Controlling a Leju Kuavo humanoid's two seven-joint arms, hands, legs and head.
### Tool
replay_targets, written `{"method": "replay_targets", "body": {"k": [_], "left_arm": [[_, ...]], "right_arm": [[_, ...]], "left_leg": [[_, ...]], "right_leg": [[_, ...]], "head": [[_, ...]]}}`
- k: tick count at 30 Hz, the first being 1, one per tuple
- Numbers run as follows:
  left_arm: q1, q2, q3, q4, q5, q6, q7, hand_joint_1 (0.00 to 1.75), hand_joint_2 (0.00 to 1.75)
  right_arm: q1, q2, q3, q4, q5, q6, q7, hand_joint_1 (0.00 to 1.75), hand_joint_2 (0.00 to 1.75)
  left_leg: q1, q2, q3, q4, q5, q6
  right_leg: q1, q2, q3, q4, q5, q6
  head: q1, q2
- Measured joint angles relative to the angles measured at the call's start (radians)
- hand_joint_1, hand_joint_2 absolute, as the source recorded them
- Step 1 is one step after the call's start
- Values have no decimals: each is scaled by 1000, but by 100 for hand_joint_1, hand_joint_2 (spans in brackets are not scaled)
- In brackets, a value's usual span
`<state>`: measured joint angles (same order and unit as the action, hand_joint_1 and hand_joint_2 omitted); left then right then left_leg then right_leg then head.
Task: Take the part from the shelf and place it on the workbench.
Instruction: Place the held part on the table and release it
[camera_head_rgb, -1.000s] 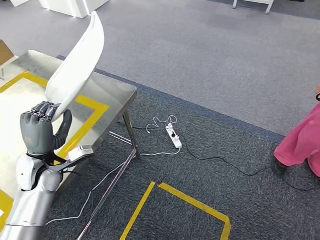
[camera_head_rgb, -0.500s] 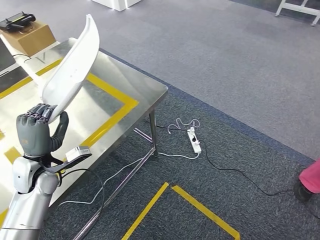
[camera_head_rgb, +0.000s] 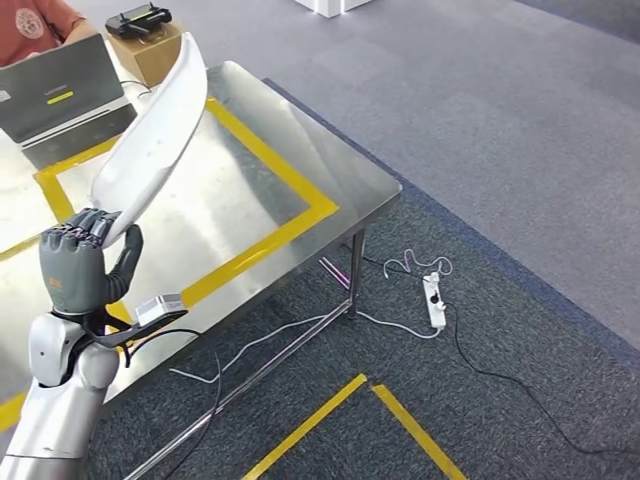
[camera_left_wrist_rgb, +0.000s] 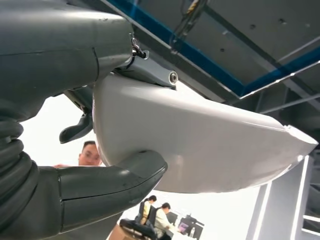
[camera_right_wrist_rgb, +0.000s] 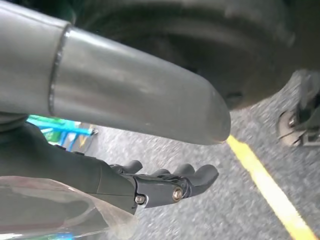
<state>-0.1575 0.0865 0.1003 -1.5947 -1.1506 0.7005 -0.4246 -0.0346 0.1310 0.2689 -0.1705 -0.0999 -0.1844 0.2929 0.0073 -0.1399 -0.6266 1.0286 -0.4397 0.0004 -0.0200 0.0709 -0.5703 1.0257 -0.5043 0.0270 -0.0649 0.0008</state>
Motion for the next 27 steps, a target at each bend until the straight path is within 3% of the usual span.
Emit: {"method": "replay_targets", "body": {"k": [2, 4, 6, 7, 8, 9, 11, 13, 15, 16, 18, 19, 20, 21, 22, 23, 24, 26, 27], "left_arm": [[1, 1, 2, 0, 0, 0, -4, 175, 175], [-1, 0, 4, 0, 0, 0, -5, 175, 175], [0, -1, 4, 0, 0, 0, -5, 175, 175], [2, -1, 4, 0, 0, 0, -5, 175, 175], [3, -1, 4, 0, 0, 0, -5, 175, 175], [3, -1, 4, 0, 0, 0, -5, 175, 175], [1, 0, 5, 0, 0, 0, -5, 175, 175], [-1, -1, 5, 0, 0, 0, -5, 175, 175], [0, 0, 6, 0, -1, 0, -4, 175, 175], [1, 0, 6, -1, -1, 0, -4, 175, 175], [-2, -2, 6, -1, -2, 0, -4, 175, 175], [-3, -3, 6, -1, -2, 0, -4, 175, 175], [-4, -4, 6, -1, -2, 0, -4, 175, 175], [-4, -5, 6, 0, -2, 0, -4, 175, 175], [-3, -6, 6, 0, -2, 0, -4, 175, 175], [-3, -7, 6, 0, -2, 0, -4, 175, 175], [-2, -7, 6, 0, -2, 0, -4, 175, 175], [-3, -9, 5, 0, -2, 0, -4, 175, 175], [-4, -9, 5, 0, -2, 0, -4, 175, 175]], "right_arm": [[1, 1, 0, 0, 1, 0, 0, 0, 0], [4, 2, 0, 0, 2, 0, 0, 0, 0], [5, 2, 0, 0, 2, 0, 0, 0, 0], [5, 2, 0, 0, 2, 0, 0, 0, 0], [5, 2, 0, 0, 3, 0, 0, 0, 0], [4, 2, 0, 0, 3, 0, 0, 0, 0], [3, 2, 0, 0, 4, 0, 1, 0, 0], [2, 2, 0, 0, 6, -1, 0, 0, 0], [0, 2, 0, 0, 6, -2, 0, 0, 0], [-1, 2, 0, 0, 6, -2, 0, 0, 0], [-1, 2, 0, 0, 6, -3, 0, 0, 0], [0, 2, 0, 0, 6, -3, 0, 0, 0], [1, 2, 0, 0, 6, -3, 0, 0, 0], [2, 2, 0, 0, 6, -3, -1, 0, 0], [3, 2, 0, 0, 6, -3, -1, 0, 0], [4, 2, 0, 0, 6, -3, 0, 0, 0], [5, 2, 0, 0, 6, -3, 0, 0, 0], [4, 2, 0, 0, 6, -3, 0, 0, 0], [4, 2, 0, 0, 6, -3, 0, 0, 0]], "left_leg": [[-2, 39, -13, 29, -18, -10], [-3, 105, -62, 136, -74, -20], [1, 129, -119, 258, -122, -27], [3, 132, -129, 281, -123, -28], [4, 135, -120, 265, -104, -28], [4, 142, -91, 212, -72, -26], [-4, 185, -19, 75, -20, -19], [-15, 216, 12, 8, -11, -9], [-18, 198, 11, 3, -13, 1], [-16, 185, 12, 1, -12, 7], [-9, 161, 15, -6, -8, 19], [-7, 149, 15, -7, -7, 23], [-6, 137, 14, -7, -8, 27], [-7, 123, 14, -7, -8, 29], [-8, 108, 15, -7, -8, 29], [-8, 92, 16, -6, -9, 29], [-9, 77, 17, -6, -9, 29], [-10, 49, 18, -5, -10, 26], [-10, 36, 16, -3, -10, 23]], "right_leg": [[-2, -27, 7, -5, 2, -12], [-1, -57, 12, -8, -1, -21], [0, -89, 14, -8, -5, -25], [0, -104, 15, -8, -7, -25], [0, -119, 17, -8, -9, -24], [0, -133, 21, -8, -12, -22], [3, -158, 30, -7, -20, -14], [9, -180, 35, -8, -26, -4], [11, -203, 41, -12, -31, 7], [10, -196, 42, -9, -37, 13], [6, -141, 16, 46, -72, 23], [5, -106, -16, 106, -100, 25], [5, -85, -55, 176, -127, 26], [5, -77, -91, 237, -144, 26], [6, -74, -115, 269, -143, 25], [7, -71, -120, 262, -122, 22], [8, -65, -109, 221, -85, 18], [6, -24, -57, 88, -13, 8], [5, -3, -34, 38, 4, 4]], "head": [[-6, 0], [-13, 0], [-14, 0], [-14, 0], [-15, 0], [-15, 0], [-15, 0], [-13, 0], [-12, 0], [-10, 0], [-6, 0], [-2, 0], [-1, 0], [0, 0], [0, 0], [0, 0], [0, 0], [0, 0], [0, 0]]}}
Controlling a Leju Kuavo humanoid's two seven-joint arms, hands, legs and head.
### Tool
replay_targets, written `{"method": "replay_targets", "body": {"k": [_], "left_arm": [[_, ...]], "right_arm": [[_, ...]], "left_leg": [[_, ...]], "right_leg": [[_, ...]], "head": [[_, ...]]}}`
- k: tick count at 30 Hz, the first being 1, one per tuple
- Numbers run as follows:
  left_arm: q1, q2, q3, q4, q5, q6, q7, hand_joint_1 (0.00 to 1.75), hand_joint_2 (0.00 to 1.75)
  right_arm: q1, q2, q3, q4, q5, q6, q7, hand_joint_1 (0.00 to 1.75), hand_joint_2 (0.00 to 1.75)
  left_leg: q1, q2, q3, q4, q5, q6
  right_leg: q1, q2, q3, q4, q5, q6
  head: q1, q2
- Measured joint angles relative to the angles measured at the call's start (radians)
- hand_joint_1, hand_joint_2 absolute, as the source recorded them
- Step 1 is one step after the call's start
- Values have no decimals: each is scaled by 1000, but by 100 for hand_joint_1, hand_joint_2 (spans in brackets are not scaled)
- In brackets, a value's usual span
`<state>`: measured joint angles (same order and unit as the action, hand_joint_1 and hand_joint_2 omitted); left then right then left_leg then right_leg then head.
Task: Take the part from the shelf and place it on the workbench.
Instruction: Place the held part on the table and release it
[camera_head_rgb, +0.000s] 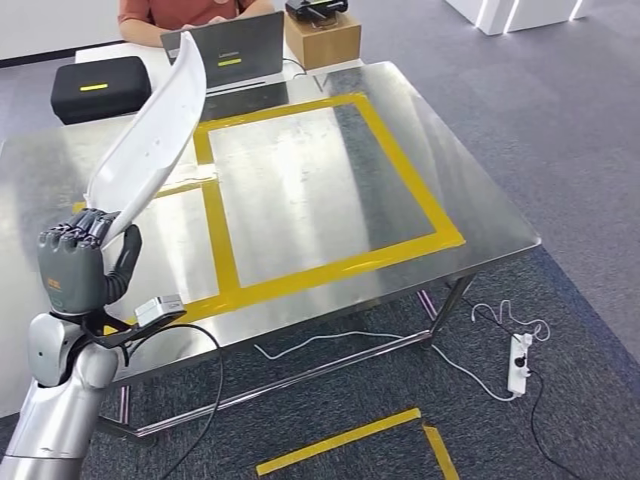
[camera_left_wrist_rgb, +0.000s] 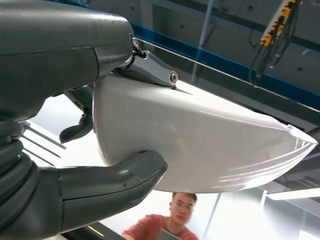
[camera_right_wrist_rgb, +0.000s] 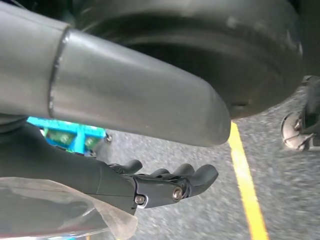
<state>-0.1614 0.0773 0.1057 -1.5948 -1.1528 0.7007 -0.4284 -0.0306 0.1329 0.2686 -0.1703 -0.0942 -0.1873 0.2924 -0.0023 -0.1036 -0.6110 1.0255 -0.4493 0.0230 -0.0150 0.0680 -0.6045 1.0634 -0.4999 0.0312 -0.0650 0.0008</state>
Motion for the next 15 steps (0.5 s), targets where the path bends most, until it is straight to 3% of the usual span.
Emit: {"method": "replay_targets", "body": {"k": [2, 4, 6, 8, 10, 11, 13, 15], "left_arm": [[-1, -1, 0, 0, 0, 0, 0, 175, 175], [1, 1, 0, 0, -1, 0, 1, 175, 175], [-2, 3, 0, 0, -3, 0, 2, 175, 175], [-5, 3, -1, 1, -3, 0, 5, 175, 175], [-3, 2, -2, 3, -3, 0, 7, 175, 175], [-2, 2, -3, 4, -3, -1, 8, 175, 175], [-2, 3, -3, 5, -3, 0, 9, 175, 175], [-4, 4, -3, 5, -3, 0, 10, 175, 175]], "right_arm": [[-1, 0, 0, 0, 0, 0, 0, 0, 0], [-3, 0, 0, 0, 0, 0, 0, 0, 0], [-2, 1, 0, 0, 0, 0, 0, 0, 0], [0, 1, 0, 0, 0, 0, 0, 0, 0], [1, 1, 0, 0, 0, 0, -1, 0, 0], [1, 1, 0, 0, 0, 0, -1, 0, 0], [0, 1, 0, 0, 0, 0, -1, 0, 0], [0, 1, 0, 0, 0, 0, -1, 0, 0]], "left_leg": [[4, -23, -7, 1, 3, -12], [8, -36, -11, 0, 6, -26], [6, 6, -29, 43, -21, -37], [7, 69, -83, 157, -77, -47], [13, 91, -131, 254, -108, -54], [16, 96, -133, 257, -98, -56], [17, 116, -78, 154, -35, -54], [8, 162, -13, 31, 6, -44]], "right_leg": [[0, 19, 22, -38, 1, -6], [2, -6, 32, -47, 4, -14], [-1, -35, 44, -59, 7, -26], [-2, -65, 51, -64, 4, -34], [-1, -95, 53, -63, 0, -37], [-1, -110, 55, -63, -3, -36], [-1, -137, 62, -63, -9, -32], [3, -159, 70, -62, -17, -22]], "head": [[-1, 0], [-1, 0], [-7, 0], [-13, 0], [-13, 0], [-13, 0], [-13, 0], [-13, 0]]}}
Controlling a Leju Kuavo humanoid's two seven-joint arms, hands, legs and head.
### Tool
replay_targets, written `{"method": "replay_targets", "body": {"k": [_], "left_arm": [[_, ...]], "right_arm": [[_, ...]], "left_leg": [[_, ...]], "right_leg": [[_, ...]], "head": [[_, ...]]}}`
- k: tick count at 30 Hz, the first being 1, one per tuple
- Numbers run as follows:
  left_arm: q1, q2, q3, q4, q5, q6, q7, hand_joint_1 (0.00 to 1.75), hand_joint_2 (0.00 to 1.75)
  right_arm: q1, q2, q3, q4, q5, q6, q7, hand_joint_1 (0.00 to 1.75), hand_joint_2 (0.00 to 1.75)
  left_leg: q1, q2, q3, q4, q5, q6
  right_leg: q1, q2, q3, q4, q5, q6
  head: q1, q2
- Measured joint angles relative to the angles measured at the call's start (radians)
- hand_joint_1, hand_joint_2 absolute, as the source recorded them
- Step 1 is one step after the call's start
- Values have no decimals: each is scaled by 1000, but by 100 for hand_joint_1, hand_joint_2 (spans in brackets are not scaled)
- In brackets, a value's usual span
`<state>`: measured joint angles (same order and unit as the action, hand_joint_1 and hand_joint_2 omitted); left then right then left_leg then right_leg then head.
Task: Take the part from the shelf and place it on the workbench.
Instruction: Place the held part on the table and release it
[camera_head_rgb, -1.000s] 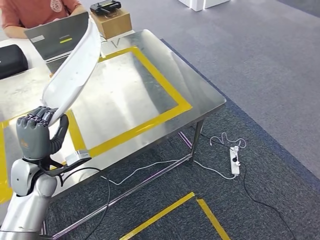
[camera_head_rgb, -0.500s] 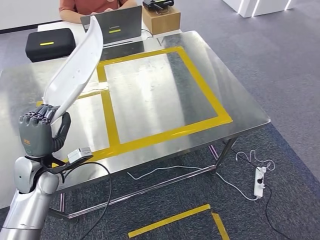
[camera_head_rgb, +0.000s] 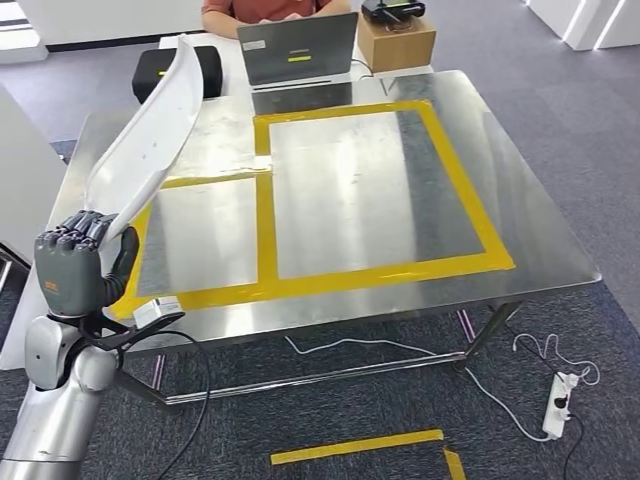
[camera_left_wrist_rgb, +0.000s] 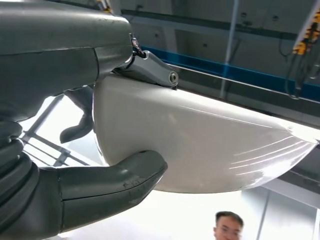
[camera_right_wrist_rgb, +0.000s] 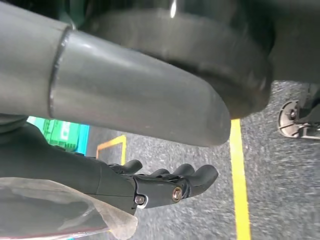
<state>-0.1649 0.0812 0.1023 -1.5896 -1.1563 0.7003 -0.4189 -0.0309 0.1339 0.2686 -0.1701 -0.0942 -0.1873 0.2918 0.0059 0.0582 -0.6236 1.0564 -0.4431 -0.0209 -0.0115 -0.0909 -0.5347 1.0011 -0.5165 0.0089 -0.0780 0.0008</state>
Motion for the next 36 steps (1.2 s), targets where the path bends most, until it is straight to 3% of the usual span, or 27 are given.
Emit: {"method": "replay_targets", "body": {"k": [2, 4, 6, 8, 10, 11, 12, 14, 16, 19, 21, 22, 24, 26, 27, 28, 29, 31, 32, 36], "left_arm": [[-1, 1, 0, 0, 0, 0, 0, 175, 175], [0, 2, 0, 0, 0, 0, 1, 175, 175], [-1, 2, 0, 0, 0, 1, 2, 175, 175], [-3, 1, 0, 0, -2, 1, 3, 175, 175], [-2, -1, 0, 0, -4, 0, 4, 175, 175], [-2, -1, 0, 0, -4, 0, 5, 175, 175], [0, -1, 0, 0, -5, 0, 6, 175, 175], [2, -1, -1, 0, -6, 0, 9, 175, 175], [3, 1, -1, 0, -6, 0, 11, 175, 175], [5, 7, -3, 0, -6, 0, 14, 175, 175], [5, 11, -4, 0, -6, 0, 16, 175, 175], [4, 13, -5, 0, -5, 0, 17, 175, 175], [3, 15, -6, 0, -4, 0, 19, 175, 175], [5, 15, -8, 1, -4, 0, 22, 175, 175], [5, 15, -9, 1, -4, 0, 23, 175, 175], [5, 15, -10, 1, -4, 0, 24, 175, 175], [4, 17, -11, 1, -4, 0, 24, 175, 175], [1, 20, -14, 1, -6, 0, 25, 175, 175], [1, 21, -17, 1, -8, 0, 28, 175, 175], [-7, 39, -54, 18, -30, 0, 82, 175, 175]], "right_arm": [[-2, 0, 0, 0, 0, 0, 0, 0, 0], [-5, 0, 0, 0, 0, 0, 0, 0, 0], [-5, 0, 0, -1, 0, 0, 0, 0, 0], [-3, 0, 0, -1, 0, 0, -1, 0, 0], [-1, 0, 0, -1, 0, 0, 0, 0, 0], [0, 0, 0, -1, 0, 1, 0, 0, 0], [1, 0, 0, -1, -2, 2, -1, 0, 0], [0, 0, 0, -1, -8, 4, -4, 0, 0], [-2, 0, 0, -1, -15, 7, -8, 0, 0], [-3, 0, -1, -1, -19, 13, -10, 0, 0], [0, 1, -2, -1, -20, 16, -10, 0, 0], [1, 2, -2, -1, -21, 18, -10, 0, 0], [3, 2, -2, -1, -22, 22, -11, 0, 0], [3, 2, -3, -1, -24, 27, -11, 0, 0], [3, 2, -3, -1, -25, 29, -11, 0, 0], [3, 2, -3, -1, -25, 31, -11, 0, 0], [3, 2, -3, -1, -26, 32, -11, 0, 0], [2, 2, -3, -1, -26, 33, -13, 0, 0], [2, 2, -3, -1, -26, 33, -14, 0, 0], [1, 2, -3, -1, -25, 34, -17, 0, 0]], "left_leg": [[-9, 15, 18, -39, 0, 12], [-8, -12, 18, -44, 2, 23], [-1, -36, 23, -53, 7, 35], [2, -59, 23, -56, 8, 44], [1, -85, 21, -55, 7, 47], [1, -96, 21, -54, 7, 47], [1, -108, 22, -53, 6, 47], [1, -123, 25, -49, 1, 43], [-1, -133, 22, -41, -4, 34], [1, -138, 18, -41, -3, 18], [1, -118, 9, -18, -20, 8], [2, -103, -7, 19, -42, 4], [4, -76, -67, 149, -102, -5], [6, -70, -111, 237, -125, -9], [7, -69, -108, 230, -109, -9], [7, -68, -85, 181, -77, -7], [7, -65, -48, 108, -41, -4], [2, -56, 14, -10, -4, 5], [0, -54, 27, -38, -1, 7], [0, -59, 28, -48, -3, 10]], "right_leg": [[5, -21, 6, -1, -6, 10], [4, -36, 13, -4, -13, 22], [1, 4, 1, 31, -40, 32], [-1, 66, -58, 147, -99, 36], [0, 87, -128, 269, -137, 37], [0, 89, -144, 287, -130, 37], [0, 90, -141, 263, -101, 36], [-1, 95, -91, 130, -18, 31], [-1, 108, -45, 29, 20, 25], [1, 113, -35, 12, 18, 11], [-1, 107, -29, 5, 23, -1], [-3, 102, -26, 1, 24, -7], [-2, 93, -23, 0, 21, -15], [-2, 84, -21, 0, 19, -17], [-2, 81, -20, 0, 18, -16], [-2, 79, -17, 0, 16, -15], [-2, 77, -14, 0, 14, -12], [2, 74, -11, 1, 9, -3], [4, 73, -12, 3, 7, 0], [8, 69, -18, -2, 4, -11]], "head": [[0, 0], [0, 0], [5, 0], [12, 0], [14, 0], [14, 0], [15, 0], [16, 0], [16, 0], [15, 0], [11, 0], [8, 0], [3, 0], [3, 0], [3, 0], [3, 0], [3, 0], [3, 0], [4, 0], [4, 0]]}}
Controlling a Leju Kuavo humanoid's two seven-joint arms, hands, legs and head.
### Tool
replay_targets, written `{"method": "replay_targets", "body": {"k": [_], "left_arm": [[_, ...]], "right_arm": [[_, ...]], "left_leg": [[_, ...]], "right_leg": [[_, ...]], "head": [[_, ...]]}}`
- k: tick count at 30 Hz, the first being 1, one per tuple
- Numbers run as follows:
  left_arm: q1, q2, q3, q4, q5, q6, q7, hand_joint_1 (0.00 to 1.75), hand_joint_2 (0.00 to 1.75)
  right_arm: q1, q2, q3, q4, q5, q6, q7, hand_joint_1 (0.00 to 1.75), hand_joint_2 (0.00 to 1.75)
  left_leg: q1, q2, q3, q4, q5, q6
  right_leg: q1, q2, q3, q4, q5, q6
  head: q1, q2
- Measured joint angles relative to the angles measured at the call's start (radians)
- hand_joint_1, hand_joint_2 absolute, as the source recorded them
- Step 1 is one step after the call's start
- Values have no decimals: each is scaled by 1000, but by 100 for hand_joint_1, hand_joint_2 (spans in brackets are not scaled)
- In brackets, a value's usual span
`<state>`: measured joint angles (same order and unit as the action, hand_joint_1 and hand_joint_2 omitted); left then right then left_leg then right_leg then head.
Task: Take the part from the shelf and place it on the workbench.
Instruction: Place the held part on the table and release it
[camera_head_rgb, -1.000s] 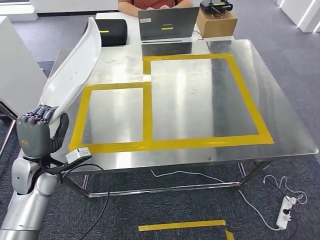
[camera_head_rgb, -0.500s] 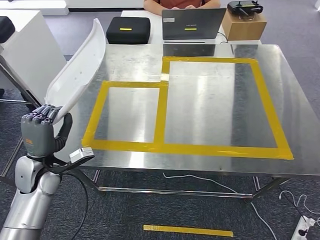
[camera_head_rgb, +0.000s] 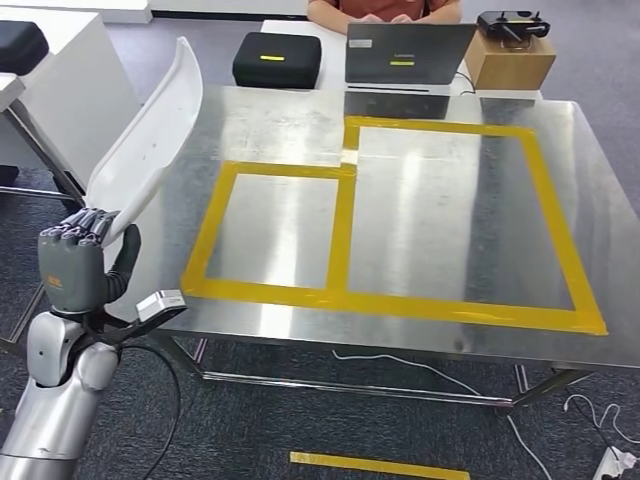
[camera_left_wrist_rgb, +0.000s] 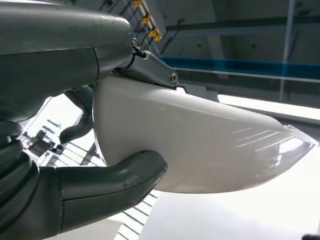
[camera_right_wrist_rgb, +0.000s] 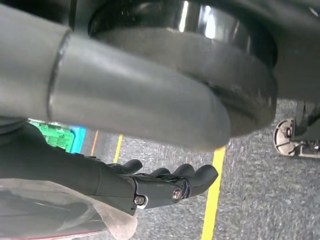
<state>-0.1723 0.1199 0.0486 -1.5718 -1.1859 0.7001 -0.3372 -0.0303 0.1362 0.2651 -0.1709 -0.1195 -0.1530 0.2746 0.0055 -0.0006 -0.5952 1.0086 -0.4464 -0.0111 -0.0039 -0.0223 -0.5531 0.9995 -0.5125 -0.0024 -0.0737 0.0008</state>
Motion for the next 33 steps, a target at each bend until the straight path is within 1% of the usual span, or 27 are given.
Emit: {"method": "replay_targets", "body": {"k": [2, 5, 8, 11, 13, 16, 23, 27, 33], "left_arm": [[-7, 17, -29, 19, -9, 0, 32, 175, 175], [-10, 34, -59, 38, -16, 0, 49, 175, 175], [-19, 48, -82, 59, -18, -2, 66, 175, 175], [-45, 78, -137, 110, -24, -5, 117, 175, 175], [-58, 95, -183, 143, -37, -3, 135, 175, 175], [-69, 108, -250, 181, -61, -2, 140, 175, 175], [-119, 115, -419, 295, -93, -2, 163, 175, 175], [-132, 115, -464, 332, -96, -2, 164, 175, 175], [-142, 115, -488, 354, -96, -2, 166, 175, 175]], "right_arm": [[-1, 0, 0, 0, 1, 0, 0, 0, 0], [-1, 0, 0, 0, 1, 0, -1, 0, 0], [0, 0, 0, 0, 1, 2, -1, 0, 0], [-1, 0, 0, 0, 1, 4, -1, 0, 0], [-1, 0, 0, 0, 1, 7, 0, 0, 0], [-1, 0, 0, 0, 4, 10, 1, 0, 0], [-2, 0, 0, 0, 16, 17, 1, 0, 0], [-1, 0, 0, 0, 16, 18, 1, 0, 0], [-1, 0, 0, 0, 16, 18, 1, 0, 0]], "left_leg": [[-1, -1, 0, 0, -2, 3], [-2, -1, -2, 1, -2, 7], [-4, -1, -2, 2, -2, 9], [-5, -1, -2, 2, -2, 10], [-5, -1, -2, 2, -2, 11], [-4, -1, -2, 2, -1, 11], [-4, -1, -1, 2, -1, 11], [-4, -1, -2, 2, -1, 11], [-4, -1, -2, 2, -1, 11]], "right_leg": [[0, -1, 4, -6, 2, 4], [-2, 1, 13, -11, 7, 13], [-4, 1, 13, -13, 9, 19], [-6, 0, 13, -14, 8, 27], [-6, 0, 13, -14, 8, 28], [-5, 0, 13, -13, 8, 28], [-5, 1, 13, -12, 8, 28], [-5, 1, 13, -12, 8, 28], [-5, 1, 13, -12, 8, 28]], "head": [[0, 0], [0, 0], [0, 0], [0, 0], [-1, 0], [-1, 0], [-1, 0], [-1, 0], [-1, 0]]}}
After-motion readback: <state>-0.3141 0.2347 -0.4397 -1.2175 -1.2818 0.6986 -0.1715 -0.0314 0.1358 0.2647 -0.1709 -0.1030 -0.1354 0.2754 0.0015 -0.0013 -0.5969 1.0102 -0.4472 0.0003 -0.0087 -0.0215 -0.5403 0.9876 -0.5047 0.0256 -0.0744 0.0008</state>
